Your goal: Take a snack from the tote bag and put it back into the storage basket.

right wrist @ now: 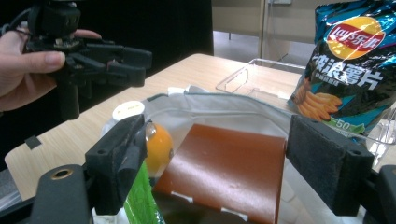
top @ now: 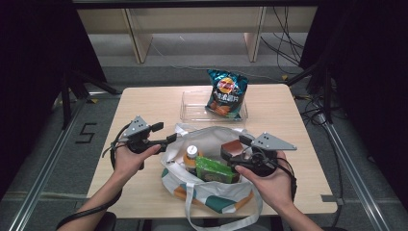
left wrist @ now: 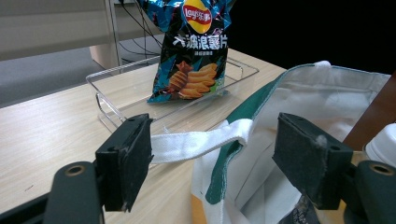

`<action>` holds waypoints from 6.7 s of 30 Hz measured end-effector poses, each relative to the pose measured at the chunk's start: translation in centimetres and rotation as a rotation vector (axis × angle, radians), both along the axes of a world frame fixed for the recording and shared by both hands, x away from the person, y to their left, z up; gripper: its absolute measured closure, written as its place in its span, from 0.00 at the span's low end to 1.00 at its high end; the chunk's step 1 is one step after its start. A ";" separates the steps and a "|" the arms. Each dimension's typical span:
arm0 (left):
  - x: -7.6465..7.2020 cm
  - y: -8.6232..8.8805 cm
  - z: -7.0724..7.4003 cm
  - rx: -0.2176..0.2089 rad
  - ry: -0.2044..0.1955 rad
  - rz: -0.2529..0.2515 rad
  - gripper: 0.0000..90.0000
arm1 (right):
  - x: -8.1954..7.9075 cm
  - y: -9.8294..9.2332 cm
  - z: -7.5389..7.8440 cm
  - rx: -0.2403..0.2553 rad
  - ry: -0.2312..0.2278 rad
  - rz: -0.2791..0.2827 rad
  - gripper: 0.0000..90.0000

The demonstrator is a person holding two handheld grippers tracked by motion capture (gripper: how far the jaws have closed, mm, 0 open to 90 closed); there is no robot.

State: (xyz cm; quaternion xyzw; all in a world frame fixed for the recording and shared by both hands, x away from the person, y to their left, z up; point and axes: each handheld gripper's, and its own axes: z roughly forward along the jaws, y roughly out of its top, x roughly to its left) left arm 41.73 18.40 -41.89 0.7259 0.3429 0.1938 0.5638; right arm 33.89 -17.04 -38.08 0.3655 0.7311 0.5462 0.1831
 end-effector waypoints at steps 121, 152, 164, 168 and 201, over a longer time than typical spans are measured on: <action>0.0 0.1 0.3 -0.004 -0.007 0.002 0.30 | 2.7 -2.1 7.8 0.055 -0.155 -0.190 0.44; 0.0 0.1 0.3 -0.001 -0.009 -0.004 0.30 | 4.5 -2.1 10.9 0.075 -0.220 -0.226 0.44; 0.1 0.2 0.2 -0.011 -0.012 -0.004 0.30 | 6.4 -1.5 11.2 0.071 -0.220 -0.256 0.44; 0.0 0.2 0.3 -0.006 -0.009 0.000 0.30 | 7.3 -1.3 11.3 0.065 -0.231 -0.264 0.44; 0.1 0.2 0.2 -0.008 -0.006 0.001 0.30 | 11.9 -0.7 9.3 0.025 -0.209 -0.365 0.44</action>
